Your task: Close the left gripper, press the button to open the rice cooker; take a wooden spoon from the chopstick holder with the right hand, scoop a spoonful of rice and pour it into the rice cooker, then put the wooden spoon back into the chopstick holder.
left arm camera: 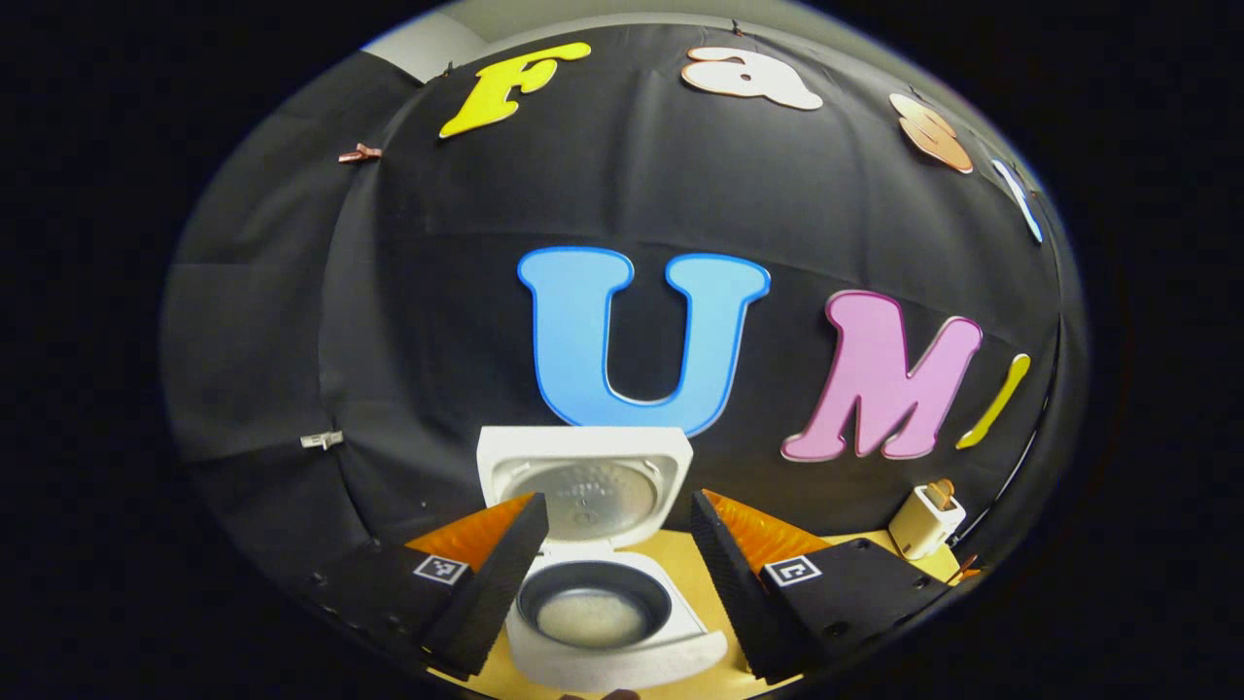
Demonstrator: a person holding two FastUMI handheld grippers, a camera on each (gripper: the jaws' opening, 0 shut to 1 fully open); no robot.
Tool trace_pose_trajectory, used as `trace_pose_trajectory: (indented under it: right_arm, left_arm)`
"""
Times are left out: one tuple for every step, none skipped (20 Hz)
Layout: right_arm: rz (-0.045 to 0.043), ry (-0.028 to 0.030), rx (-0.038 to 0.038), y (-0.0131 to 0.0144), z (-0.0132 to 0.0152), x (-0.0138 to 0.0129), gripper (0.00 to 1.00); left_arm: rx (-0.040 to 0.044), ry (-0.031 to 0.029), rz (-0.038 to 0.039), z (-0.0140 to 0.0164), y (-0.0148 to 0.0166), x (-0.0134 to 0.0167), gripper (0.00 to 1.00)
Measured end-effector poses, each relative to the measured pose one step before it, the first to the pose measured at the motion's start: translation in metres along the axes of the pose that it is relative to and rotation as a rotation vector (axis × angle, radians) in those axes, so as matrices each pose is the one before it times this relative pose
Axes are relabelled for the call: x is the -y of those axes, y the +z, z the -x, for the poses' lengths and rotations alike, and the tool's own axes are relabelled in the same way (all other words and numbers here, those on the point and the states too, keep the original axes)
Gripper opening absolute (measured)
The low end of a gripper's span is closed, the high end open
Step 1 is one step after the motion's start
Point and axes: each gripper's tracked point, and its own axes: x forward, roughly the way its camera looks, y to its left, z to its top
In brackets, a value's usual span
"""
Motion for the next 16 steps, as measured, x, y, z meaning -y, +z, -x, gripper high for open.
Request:
trace_pose_trajectory:
  right_arm:
    - [0.01003,-0.00604,0.00804,0.00202,0.00683,0.00035,0.98]
    - [0.01184,-0.00639,0.01012,0.00371,0.00638,-0.00053,0.98]
    - [0.01032,-0.00745,0.01024,0.00322,0.00656,-0.0009,0.98]
    - [0.00702,-0.00827,0.00954,0.00311,0.00603,-0.00072,0.98]
    - [-0.00007,-0.00761,0.00834,0.00206,0.00627,-0.00109,0.98]
    - [-0.00412,-0.00732,0.00433,0.0017,0.00448,-0.00242,0.98]
    - [-0.00654,-0.00803,0.00139,-0.00044,0.0064,-0.00151,0.98]
    - [-0.00694,-0.00957,0.00293,-0.00028,0.00616,-0.00081,0.98]
    - [-0.007,-0.01044,0.00286,-0.00038,0.00606,-0.00107,0.98]
    - [-0.00469,-0.00859,-0.00068,-0.0022,0.00767,-0.00102,0.98]
    - [-0.00352,-0.00646,-0.00344,-0.002,0.0053,-0.0009,0.98]
    - [-0.00237,-0.00358,-0.00602,-0.0029,0.00623,-0.00094,0.98]
    - [-0.0019,-0.00662,0.00014,-0.00227,0.00554,0.00021,0.98]
    - [0.00139,-0.00599,0.01021,0.00076,0.00354,-0.00028,0.98]
    - [0.00716,-0.00895,0.00951,0.00098,0.00352,0.00132,0.98]
    - [0.00559,-0.00942,0.00369,-0.00016,0.00265,0.0011,0.98]
  left_arm:
    - [0.0253,0.00995,-0.00262,-0.01079,0.01161,-0.00816,0.95]
    - [0.02999,0.00954,0.00173,-0.01145,0.01229,-0.0083,0.95]
    - [0.03138,-0.00007,0.0074,-0.01156,0.01232,-0.00409,0.95]
    - [0.02241,0.00111,0.01029,-0.01179,0.01076,-0.00565,0.94]
    - [0.02059,0.00031,0.0131,-0.01343,0.00924,-0.00775,0.94]
    - [0.01474,-0.00149,0.01064,-0.01203,0.00664,-0.00454,0.94]
    - [0.00576,-0.0117,0.00787,-0.01445,0.00101,-0.00522,0.94]
    - [-0.00738,-0.01523,-0.00233,-0.01354,0.00021,-0.00147,0.94]
    - [-0.00791,-0.01024,-0.01115,-0.01477,-0.00002,-0.00322,0.94]
    - [-0.01296,-0.00669,-0.01489,-0.01399,-0.00248,-0.00312,0.94]
    - [-0.01361,-0.01051,-0.01636,-0.0153,-0.00362,-0.0011,0.94]
    - [-0.0252,-0.01721,-0.00846,-0.01407,-0.00645,0.00038,0.94]
    - [-0.02303,-0.01659,0.00603,-0.01233,-0.00638,0.00271,0.94]
    - [-0.02521,-0.00456,-0.00079,-0.01391,-0.00694,-0.00038,0.94]
    - [-0.02509,0.00446,-0.01529,-0.01221,-0.00936,-0.00332,0.93]
    - [-0.02872,0.00354,-0.02291,-0.0096,-0.00826,-0.00213,0.94]
